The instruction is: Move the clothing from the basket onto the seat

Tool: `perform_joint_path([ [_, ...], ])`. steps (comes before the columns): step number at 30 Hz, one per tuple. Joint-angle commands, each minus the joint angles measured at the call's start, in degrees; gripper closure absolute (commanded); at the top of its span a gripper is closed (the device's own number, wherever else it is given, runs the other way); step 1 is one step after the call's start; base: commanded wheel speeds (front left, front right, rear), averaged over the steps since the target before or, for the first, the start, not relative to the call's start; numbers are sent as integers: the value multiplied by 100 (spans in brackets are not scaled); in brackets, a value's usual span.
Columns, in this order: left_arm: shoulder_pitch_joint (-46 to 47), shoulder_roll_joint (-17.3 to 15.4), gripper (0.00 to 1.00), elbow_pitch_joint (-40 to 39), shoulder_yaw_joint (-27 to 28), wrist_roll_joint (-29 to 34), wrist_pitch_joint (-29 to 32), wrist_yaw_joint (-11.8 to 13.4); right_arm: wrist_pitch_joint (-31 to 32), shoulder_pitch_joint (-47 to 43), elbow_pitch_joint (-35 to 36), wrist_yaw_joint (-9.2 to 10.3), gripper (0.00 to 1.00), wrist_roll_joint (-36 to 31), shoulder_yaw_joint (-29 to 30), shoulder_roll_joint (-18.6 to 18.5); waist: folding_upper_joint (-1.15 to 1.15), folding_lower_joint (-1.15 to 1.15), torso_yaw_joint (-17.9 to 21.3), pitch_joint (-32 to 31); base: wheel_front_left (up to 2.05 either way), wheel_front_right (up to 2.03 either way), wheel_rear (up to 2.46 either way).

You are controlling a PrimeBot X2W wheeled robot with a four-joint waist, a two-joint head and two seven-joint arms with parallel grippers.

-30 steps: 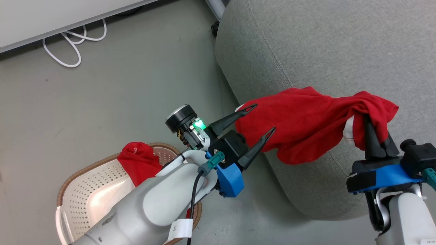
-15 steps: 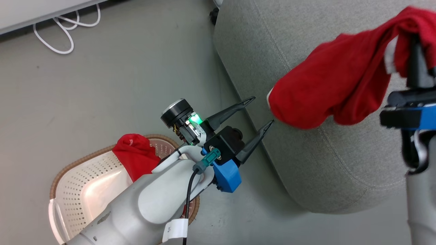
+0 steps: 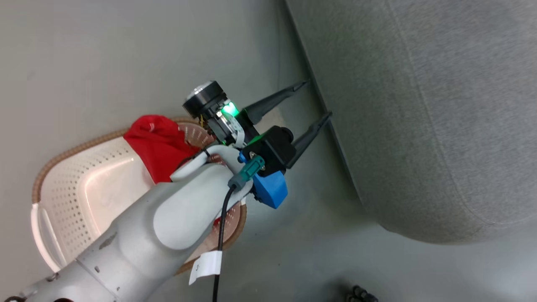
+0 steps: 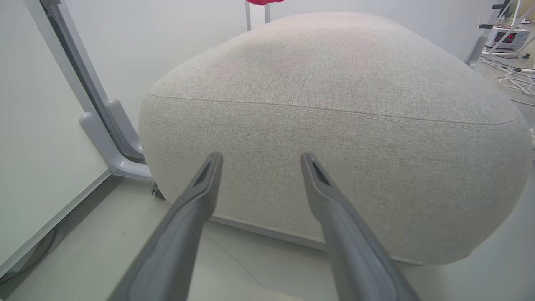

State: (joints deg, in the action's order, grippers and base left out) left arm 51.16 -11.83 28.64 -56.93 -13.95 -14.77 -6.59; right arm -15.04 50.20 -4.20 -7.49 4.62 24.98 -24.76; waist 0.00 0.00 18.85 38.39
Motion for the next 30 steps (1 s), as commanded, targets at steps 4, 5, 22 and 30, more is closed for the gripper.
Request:
perform_joint_path([
  [4, 230, -95, 0, -96, -18, 73, 40, 26, -20, 289, -375, -1, 100, 64, 371, -387, 0, 0, -40, 525, 0, 0, 0],
  [5, 269, -106, 0, -123, -24, 87, 46, 25, -20, 309, -508, 0, 100, 63, 475, -461, 0, 0, -50, 589, 0, 0, 0],
  [22, 483, -135, 0, -435, -191, 141, 135, 53, -21, -238, -2514, -1, 100, -148, 742, 190, 0, 0, -233, 997, 0, 0, 0],
  [30, 539, -154, 0, -411, -200, 97, 96, 86, -21, -146, -3104, -1, 100, -136, 645, 313, 0, 0, -300, 965, 0, 0, 0],
])
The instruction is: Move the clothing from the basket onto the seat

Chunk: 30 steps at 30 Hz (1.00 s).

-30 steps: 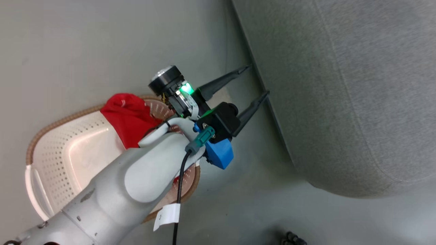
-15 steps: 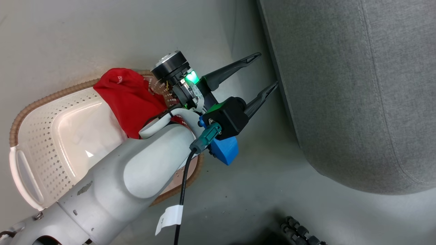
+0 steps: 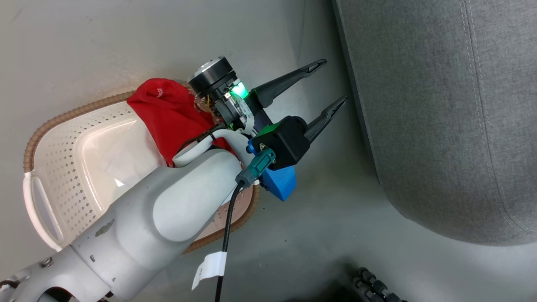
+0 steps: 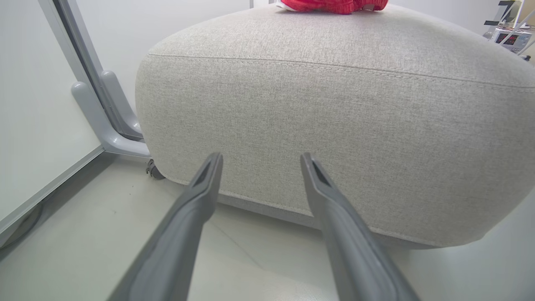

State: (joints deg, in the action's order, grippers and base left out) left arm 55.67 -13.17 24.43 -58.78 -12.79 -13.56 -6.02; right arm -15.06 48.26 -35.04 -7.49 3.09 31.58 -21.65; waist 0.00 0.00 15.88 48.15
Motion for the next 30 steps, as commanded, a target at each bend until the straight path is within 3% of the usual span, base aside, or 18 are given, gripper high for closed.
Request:
perform_joint_path([
  [1, 83, -17, 0, 20, -17, -21, -24, 38, -19, 81, -31, -1, 100, 31, -4, -20, 0, 0, -7, -29, 0, 0, 0],
  [2, 72, -8, 0, 29, -19, -23, -34, 42, -19, 78, 8, -1, 69, 45, 30, -31, 0, 0, -11, -56, 0, 0, 0],
  [3, 62, 8, 0, 33, -19, -32, -47, 53, -18, 34, 39, -1, 0, 63, 51, -19, 0, 0, -14, -87, 0, 0, 0],
  [10, -73, 116, 0, 105, 23, -120, -125, 135, -19, -603, 554, -1, 0, 102, 118, 82, 0, 0, -63, -478, 0, 0, 0],
  [19, -427, 272, 0, 55, 298, -280, -168, 310, -19, -1630, 1902, -1, 0, -74, 207, 411, 0, 0, -269, -1222, 0, 0, 0],
  [25, -884, 259, 0, -210, 808, -381, -170, 487, -18, -2019, 2633, 0, 0, -247, -351, 648, 0, 0, -490, -1786, 0, 0, 0],
  [30, -1296, 266, 0, -443, 1389, -408, -170, 624, -18, -2183, 2845, -1, 0, -259, -1032, 764, 0, 0, -766, -2208, 0, 0, 0],
])
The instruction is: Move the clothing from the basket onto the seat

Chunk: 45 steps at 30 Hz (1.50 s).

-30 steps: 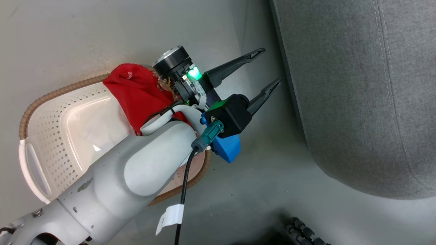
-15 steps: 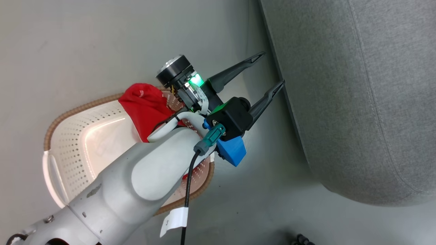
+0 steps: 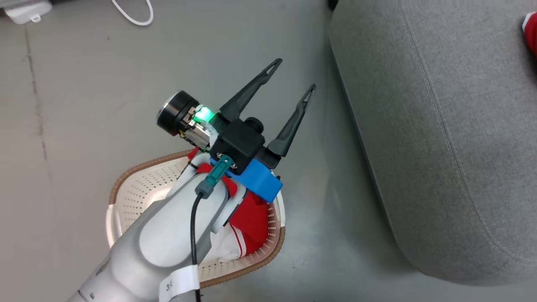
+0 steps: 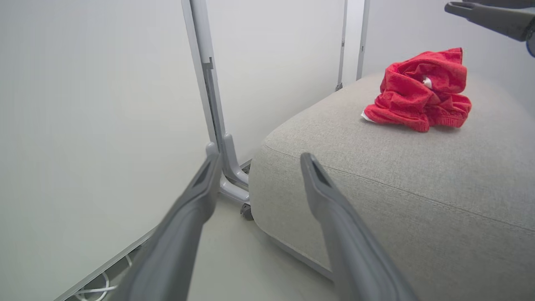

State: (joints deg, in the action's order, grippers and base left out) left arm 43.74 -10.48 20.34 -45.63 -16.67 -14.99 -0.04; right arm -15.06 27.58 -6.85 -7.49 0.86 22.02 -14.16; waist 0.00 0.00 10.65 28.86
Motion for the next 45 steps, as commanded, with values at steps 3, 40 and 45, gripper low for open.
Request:
perform_joint_path([
  [3, -374, 0, 0, -166, 469, 7, -27, 98, -18, -179, 54, -1, 0, -30, -533, 53, 0, 0, -416, -525, 0, 0, 0],
  [40, -3638, 559, 0, -615, 3669, 902, -28, -352, -18, -2180, -491, -1, 0, 309, -1955, 895, 0, 0, -1253, -2709, 0, 0, 0],
  [45, -3830, 618, 0, -602, 3785, 981, -28, -437, -18, -2422, -513, -1, 0, 344, -1889, 962, 0, 0, -1284, -2793, 0, 0, 0],
])
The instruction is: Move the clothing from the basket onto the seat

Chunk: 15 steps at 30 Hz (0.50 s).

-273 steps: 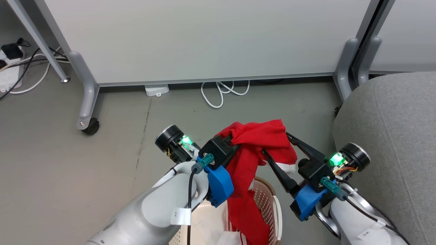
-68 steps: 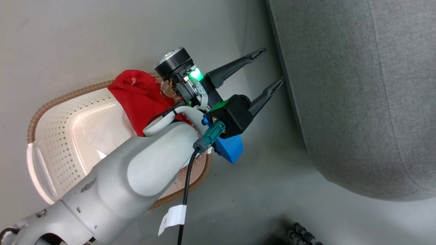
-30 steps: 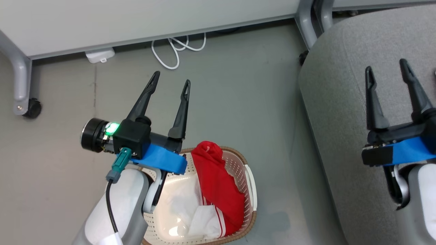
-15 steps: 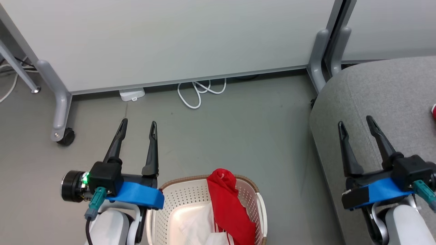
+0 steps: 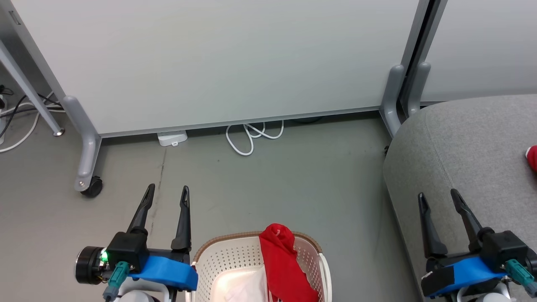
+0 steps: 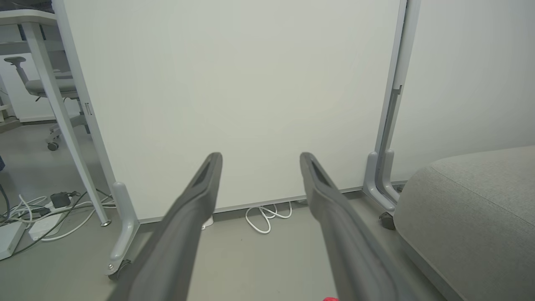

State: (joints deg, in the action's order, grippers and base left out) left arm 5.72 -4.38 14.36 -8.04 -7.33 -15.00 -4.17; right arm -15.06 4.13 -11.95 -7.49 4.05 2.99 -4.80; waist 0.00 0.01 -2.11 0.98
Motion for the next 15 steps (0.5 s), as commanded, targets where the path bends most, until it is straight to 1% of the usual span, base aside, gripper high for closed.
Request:
perform_joint_path([
  [1, -50, 14, 0, 0, 52, 51, -27, -32, -18, -119, -18, -1, 0, 30, 32, 33, 0, -1, -18, -13, 0, 0, 0],
  [15, -201, 106, 0, 37, 218, 165, -27, -168, -18, -444, -85, -1, 0, 57, 153, 152, 0, -1, -128, -95, 0, 0, 0],
])
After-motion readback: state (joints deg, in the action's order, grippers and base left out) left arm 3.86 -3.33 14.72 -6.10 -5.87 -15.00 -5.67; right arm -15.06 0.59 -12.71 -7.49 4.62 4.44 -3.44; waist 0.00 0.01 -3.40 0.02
